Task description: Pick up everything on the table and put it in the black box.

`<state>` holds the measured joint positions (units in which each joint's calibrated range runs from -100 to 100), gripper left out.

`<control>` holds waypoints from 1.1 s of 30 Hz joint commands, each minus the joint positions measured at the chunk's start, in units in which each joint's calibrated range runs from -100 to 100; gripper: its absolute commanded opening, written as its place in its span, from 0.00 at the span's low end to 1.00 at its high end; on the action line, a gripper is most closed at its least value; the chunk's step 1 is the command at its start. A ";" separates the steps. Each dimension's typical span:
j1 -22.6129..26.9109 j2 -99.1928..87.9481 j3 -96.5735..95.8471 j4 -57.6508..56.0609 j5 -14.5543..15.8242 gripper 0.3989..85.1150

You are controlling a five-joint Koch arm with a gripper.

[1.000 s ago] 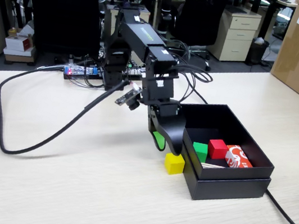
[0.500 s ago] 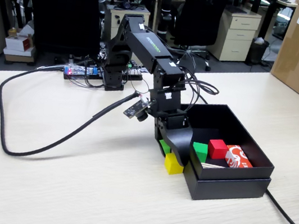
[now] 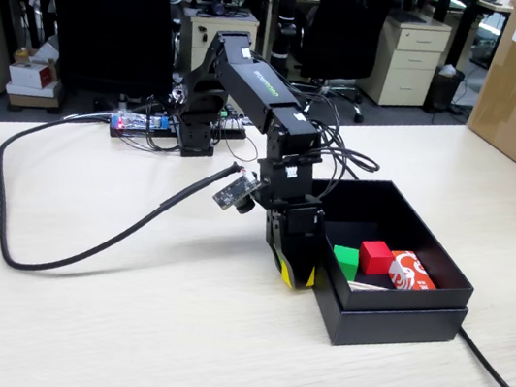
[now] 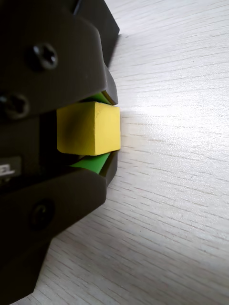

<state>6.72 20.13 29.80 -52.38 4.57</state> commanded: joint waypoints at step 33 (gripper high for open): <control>9.72 -18.92 -3.87 -5.80 0.83 0.01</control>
<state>16.34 1.10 24.69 -58.65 5.49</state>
